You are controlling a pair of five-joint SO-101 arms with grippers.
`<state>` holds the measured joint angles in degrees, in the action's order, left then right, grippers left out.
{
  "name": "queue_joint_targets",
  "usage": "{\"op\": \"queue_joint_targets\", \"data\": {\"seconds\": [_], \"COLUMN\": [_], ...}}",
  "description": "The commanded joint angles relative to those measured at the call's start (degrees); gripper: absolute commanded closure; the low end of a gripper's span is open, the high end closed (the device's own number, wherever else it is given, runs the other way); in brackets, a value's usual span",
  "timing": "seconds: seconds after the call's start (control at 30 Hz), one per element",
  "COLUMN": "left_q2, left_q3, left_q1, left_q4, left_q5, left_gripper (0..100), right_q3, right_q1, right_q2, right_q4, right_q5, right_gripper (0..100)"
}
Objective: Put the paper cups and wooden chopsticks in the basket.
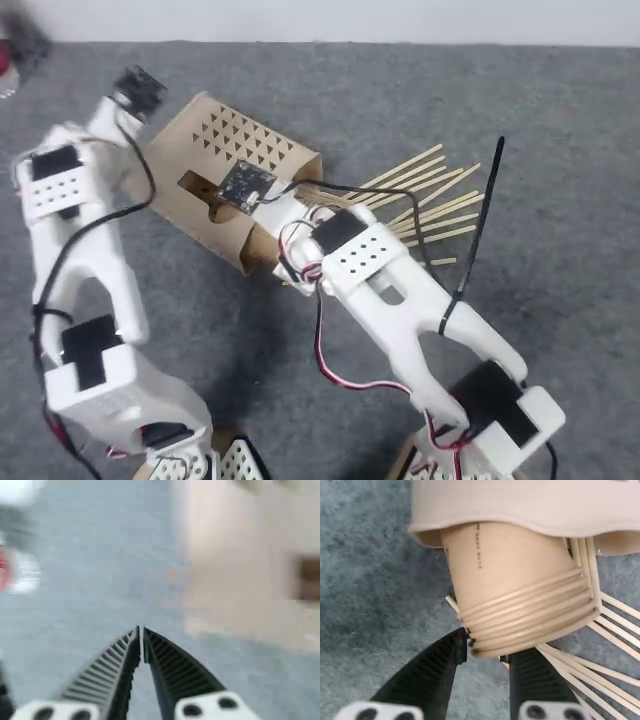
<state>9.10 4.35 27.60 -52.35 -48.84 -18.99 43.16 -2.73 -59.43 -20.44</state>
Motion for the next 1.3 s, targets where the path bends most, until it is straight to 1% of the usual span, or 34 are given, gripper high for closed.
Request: {"op": "queue_joint_targets", "data": {"seconds": [0.0, 0.07, 0.13, 0.17, 0.23, 0.3, 0.4, 0.6, 0.67, 0.77, 0.83, 0.93, 1.1, 1.27], "left_q2": [3.16, 7.38, 12.57, 15.12, 19.87, 23.82, 28.75, 37.36, 39.38, 41.49, 42.20, 42.11, 42.11, 42.11], "left_q3": [-0.13, -0.40, -0.48, -0.92, -3.47, -8.48, -18.95, -39.60, -44.35, -49.27, -51.30, -52.26, -53.14, -52.97], "left_q1": [1.41, 1.49, 1.41, 0.88, 0.26, -0.88, -2.20, -5.19, -5.89, -6.77, -7.30, -7.47, -8.09, -10.11], "left_q4": [21.01, 27.78, 32.26, 33.41, 31.82, 25.76, 13.63, -10.02, -16.70, -25.14, -29.54, -34.29, -40.18, -42.81], "left_q5": [10.90, 13.36, 14.42, 14.86, 16.35, 18.55, 20.75, 20.22, 16.88, 11.16, 7.38, 4.57, 2.11, 2.11], "left_gripper": [98, 97, 92, 90, 89, 89, 89, 89, 89, 94, 98, 98, 98, 98], "right_q3": [3.87, 3.78, 3.69, 3.69, 3.69, 3.60, 3.60, 3.60, 3.60, 3.60, 3.87, 3.87, 3.96, 3.96], "right_q1": [2.33, 2.86, 2.95, 2.95, 2.77, 2.77, 2.77, 2.77, 2.77, 2.15, 0.84, -1.80, -2.33, -2.42], "right_q2": [-0.31, -0.22, -0.22, -0.22, -0.13, 0.04, 0.04, 0.04, 0.04, -0.13, -0.31, -0.40, -0.48, -0.04], "right_q4": [0.04, -0.04, -0.04, -0.13, -0.13, -0.13, -0.13, -0.13, -0.13, -0.04, 0.13, 2.33, 3.38, 6.55], "right_q5": [-0.70, -0.70, -0.70, -0.70, -0.88, -0.97, -0.97, -0.97, -0.97, -0.97, -0.97, -0.53, -0.53, -0.97], "right_gripper": [87.9, 87.9, 87.9, 87.9, 87.9, 87.9, 88.0, 88.2, 88.3, 88.3, 88.0, 87.8, 80.1, 80.1]}}
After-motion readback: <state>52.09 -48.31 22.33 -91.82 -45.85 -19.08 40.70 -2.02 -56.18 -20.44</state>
